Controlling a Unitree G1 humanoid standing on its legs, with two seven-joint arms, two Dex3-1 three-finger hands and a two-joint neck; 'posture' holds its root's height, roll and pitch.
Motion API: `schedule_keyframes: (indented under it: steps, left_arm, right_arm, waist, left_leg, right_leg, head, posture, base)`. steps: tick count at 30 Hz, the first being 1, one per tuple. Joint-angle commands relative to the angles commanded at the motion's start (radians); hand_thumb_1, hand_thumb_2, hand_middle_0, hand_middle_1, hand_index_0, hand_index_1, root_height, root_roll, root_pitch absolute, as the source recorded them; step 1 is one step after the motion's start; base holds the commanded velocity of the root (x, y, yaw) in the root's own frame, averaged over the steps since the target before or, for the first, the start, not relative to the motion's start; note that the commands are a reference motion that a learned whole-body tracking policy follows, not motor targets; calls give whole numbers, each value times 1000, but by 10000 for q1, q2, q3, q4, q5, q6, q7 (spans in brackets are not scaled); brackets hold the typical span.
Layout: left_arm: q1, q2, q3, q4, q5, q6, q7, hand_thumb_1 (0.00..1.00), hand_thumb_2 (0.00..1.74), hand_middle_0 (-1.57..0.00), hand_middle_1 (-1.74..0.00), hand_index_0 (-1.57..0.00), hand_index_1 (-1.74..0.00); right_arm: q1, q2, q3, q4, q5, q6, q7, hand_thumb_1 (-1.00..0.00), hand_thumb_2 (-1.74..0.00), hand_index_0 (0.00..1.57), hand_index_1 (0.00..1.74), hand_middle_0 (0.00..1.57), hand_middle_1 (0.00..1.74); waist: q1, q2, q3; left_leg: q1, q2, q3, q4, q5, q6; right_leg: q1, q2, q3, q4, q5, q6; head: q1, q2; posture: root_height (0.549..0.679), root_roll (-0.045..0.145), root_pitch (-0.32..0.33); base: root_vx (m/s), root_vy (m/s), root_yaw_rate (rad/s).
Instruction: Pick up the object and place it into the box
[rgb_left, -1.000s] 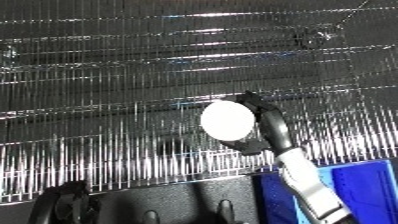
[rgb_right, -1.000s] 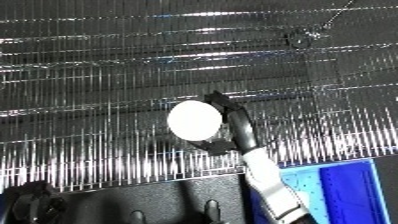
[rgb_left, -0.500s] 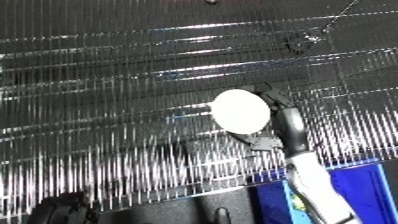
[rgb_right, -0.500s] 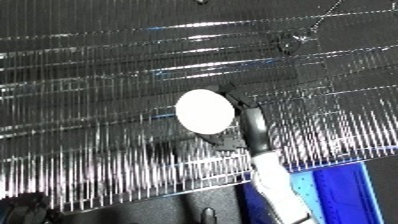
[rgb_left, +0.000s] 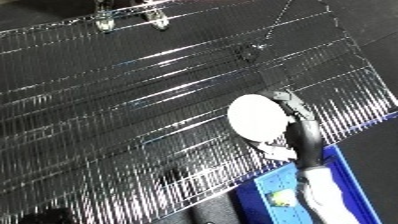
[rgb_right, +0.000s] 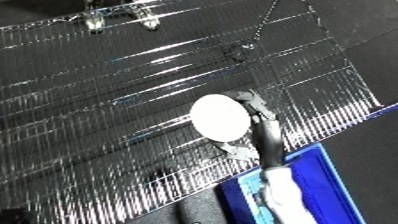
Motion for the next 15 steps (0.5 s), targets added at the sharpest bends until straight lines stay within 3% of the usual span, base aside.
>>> schedule_keyframes:
  steps: [6,15]
  left_arm:
    - [376,-225,61,22,-148,-226,-131,1000,1740,-1570,-1740,-1570,-1740]
    - [671,-582,52,231,-303,-680,-139,1000,1740,-1570,-1740,-1570,-1740]
  right_arm:
    - [1141,-271,-734,-262,201,-305,-136,-650,-1131,1020,1131,1020,1131]
    - [2727,-425,-1737,-90,-26,-842,-590,-650,-1131,1020,1131,1020,1131]
  waist:
    - [-604,303,-208]
    - [-1642,696,-238]
  left_leg:
    - [550,105,412,-289,1,-72]
    - [1022,199,1022,-296,-237,-24]
  right_leg:
    - [315,-36,274,-354,-10,3]
    - [269,45,756,-261,-154,47]
  head:
    - [724,0]
    - [1666,67]
  posture:
    - [668,62,-62]
    - [668,75,-66]
  base:
    - [-14,86,-285]
    - [-18,90,-236]
